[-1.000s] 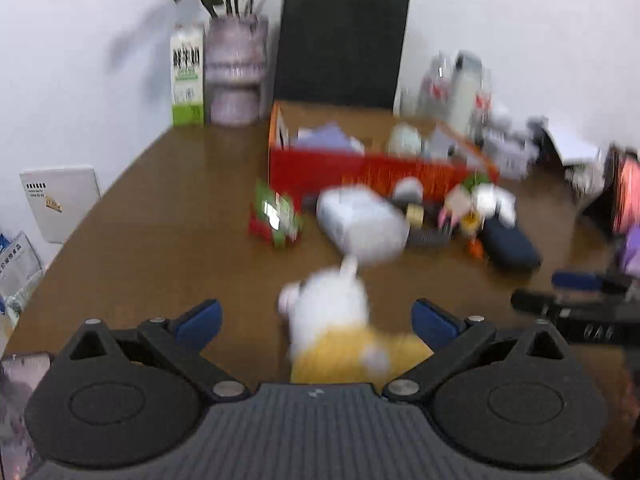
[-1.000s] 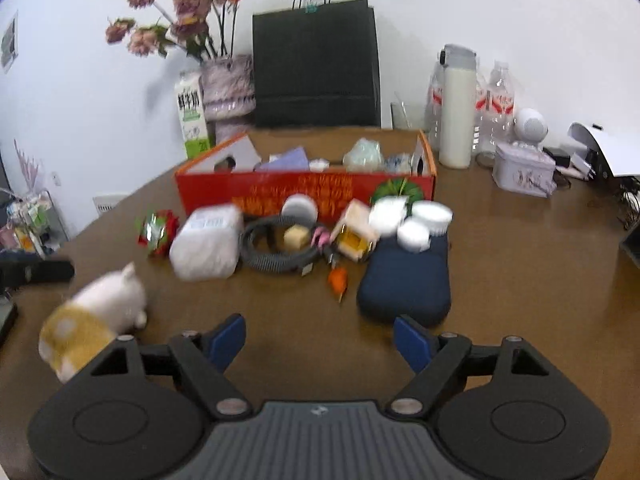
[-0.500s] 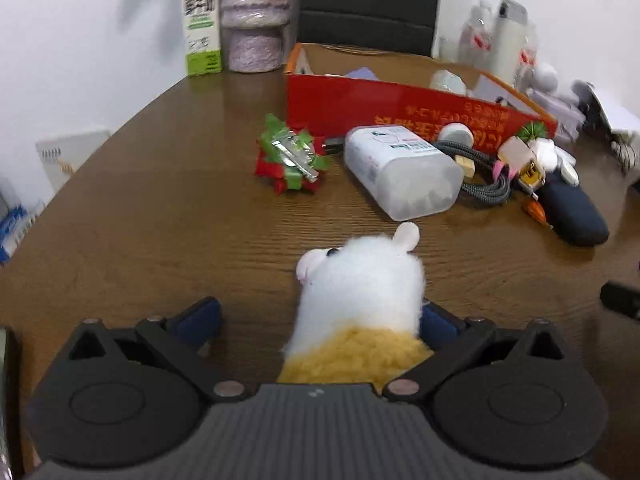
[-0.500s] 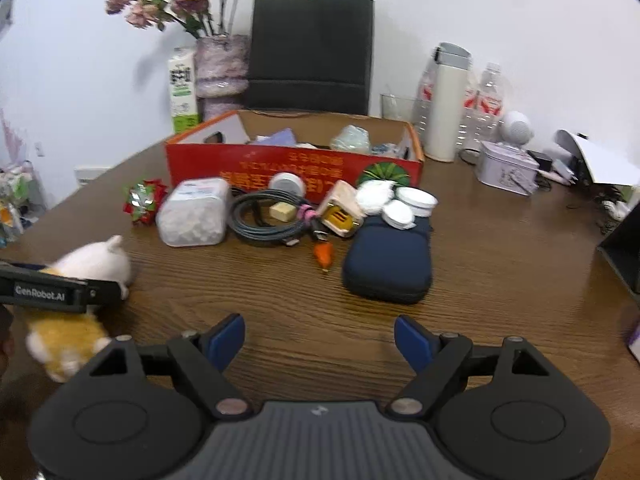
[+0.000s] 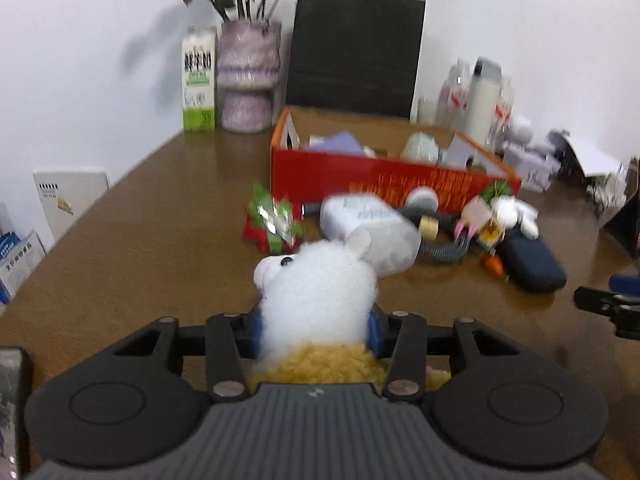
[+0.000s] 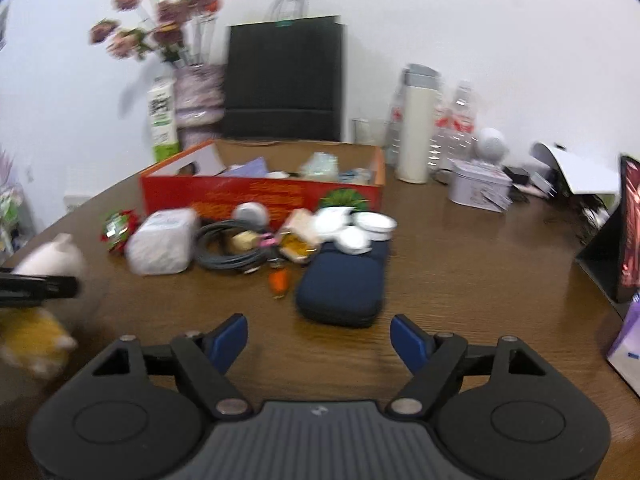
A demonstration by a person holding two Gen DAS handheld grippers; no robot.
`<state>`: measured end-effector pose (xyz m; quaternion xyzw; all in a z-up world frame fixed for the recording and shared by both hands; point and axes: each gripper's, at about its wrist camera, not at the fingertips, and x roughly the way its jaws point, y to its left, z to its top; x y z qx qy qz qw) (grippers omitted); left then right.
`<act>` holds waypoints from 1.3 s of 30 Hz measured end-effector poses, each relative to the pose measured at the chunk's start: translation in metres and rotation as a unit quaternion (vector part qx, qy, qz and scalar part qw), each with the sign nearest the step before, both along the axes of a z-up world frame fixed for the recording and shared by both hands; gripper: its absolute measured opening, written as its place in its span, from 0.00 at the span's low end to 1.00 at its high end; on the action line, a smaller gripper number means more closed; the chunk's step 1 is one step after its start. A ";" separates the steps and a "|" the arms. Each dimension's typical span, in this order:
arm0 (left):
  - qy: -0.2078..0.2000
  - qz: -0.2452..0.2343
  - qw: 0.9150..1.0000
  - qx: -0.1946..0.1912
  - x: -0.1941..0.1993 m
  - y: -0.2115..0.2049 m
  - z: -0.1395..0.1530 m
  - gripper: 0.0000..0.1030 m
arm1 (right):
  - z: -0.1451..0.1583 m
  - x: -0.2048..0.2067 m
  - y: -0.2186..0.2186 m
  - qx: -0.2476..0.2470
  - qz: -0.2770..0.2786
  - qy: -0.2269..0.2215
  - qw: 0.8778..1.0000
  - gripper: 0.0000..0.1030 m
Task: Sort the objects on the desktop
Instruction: 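Grasp the yellow-white plush toy with the left gripper, then grasp the navy pouch with the right gripper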
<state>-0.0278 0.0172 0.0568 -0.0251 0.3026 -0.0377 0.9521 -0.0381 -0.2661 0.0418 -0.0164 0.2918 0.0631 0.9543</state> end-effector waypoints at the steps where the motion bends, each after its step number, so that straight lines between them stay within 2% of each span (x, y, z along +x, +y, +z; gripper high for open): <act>1: -0.003 0.001 1.000 -0.005 0.001 0.000 0.003 0.44 | -0.001 0.007 -0.007 0.007 -0.010 0.007 1.000 0.73; 5: -0.013 0.002 1.000 -0.020 0.009 -0.001 0.017 0.44 | -0.005 0.043 -0.016 0.025 -0.014 0.013 1.000 0.68; 7: -0.027 -0.001 0.999 -0.032 0.009 0.001 0.026 0.44 | -0.011 0.066 -0.013 0.025 -0.022 0.040 0.999 0.64; 10: -0.039 -0.004 0.999 -0.028 0.014 -0.001 0.033 0.44 | -0.021 0.091 -0.007 0.044 -0.022 0.061 0.997 0.67; 12: -0.040 0.003 0.999 -0.023 0.019 -0.004 0.035 0.44 | -0.027 0.107 0.003 0.033 -0.031 0.069 0.997 0.71; 14: -0.039 0.003 0.999 -0.029 0.021 -0.007 0.037 0.44 | -0.031 0.120 0.012 0.016 -0.040 0.074 0.996 0.71; 15: -0.040 0.001 0.999 -0.032 0.018 -0.008 0.038 0.44 | -0.032 0.124 0.014 0.009 -0.042 0.074 0.996 0.68; 18: -0.037 -0.020 0.999 -0.030 0.007 -0.010 0.036 0.45 | -0.028 0.111 0.014 0.004 -0.038 0.084 0.996 0.63; 22: 0.006 -0.041 0.998 -0.048 -0.005 -0.013 0.017 0.45 | -0.027 0.044 0.008 -0.002 -0.014 0.091 0.996 0.67; 26: 0.037 -0.059 0.997 -0.038 -0.014 -0.023 -0.004 0.46 | -0.024 -0.009 -0.007 0.034 0.004 0.109 0.994 0.70; 28: 0.058 -0.067 0.995 -0.041 -0.013 -0.027 -0.016 0.47 | -0.021 -0.013 -0.010 0.045 0.002 0.102 0.994 0.80; 30: 0.083 -0.063 0.994 -0.044 -0.009 -0.027 -0.027 0.48 | -0.023 -0.004 -0.004 0.030 -0.020 0.094 0.995 0.80; 32: 0.074 -0.076 0.994 -0.021 -0.012 -0.030 -0.031 0.64 | -0.027 0.009 0.004 0.018 -0.026 0.092 0.995 0.78; 33: 0.074 -0.081 0.994 -0.005 -0.014 -0.033 -0.032 0.69 | -0.030 0.016 0.008 0.011 -0.020 0.093 0.995 0.77; 34: 0.073 -0.088 0.993 0.008 -0.013 -0.035 -0.032 0.70 | -0.034 0.022 0.014 -0.006 -0.024 0.093 0.995 0.71; 36: 0.072 -0.098 0.992 0.018 -0.010 -0.039 -0.035 0.66 | -0.034 0.024 0.016 -0.010 -0.027 0.078 0.997 0.63; 37: 0.070 -0.090 0.993 0.029 -0.009 -0.040 -0.035 0.53 | -0.032 0.024 0.016 -0.006 -0.027 0.078 0.997 0.58; 38: 0.076 -0.082 0.993 0.031 -0.008 -0.041 -0.033 0.47 | -0.029 0.022 0.014 0.000 -0.030 0.071 0.997 0.57; 39: 0.084 -0.080 0.993 0.008 -0.006 -0.038 -0.029 0.46 | -0.025 0.018 0.011 0.008 -0.031 0.065 0.997 0.57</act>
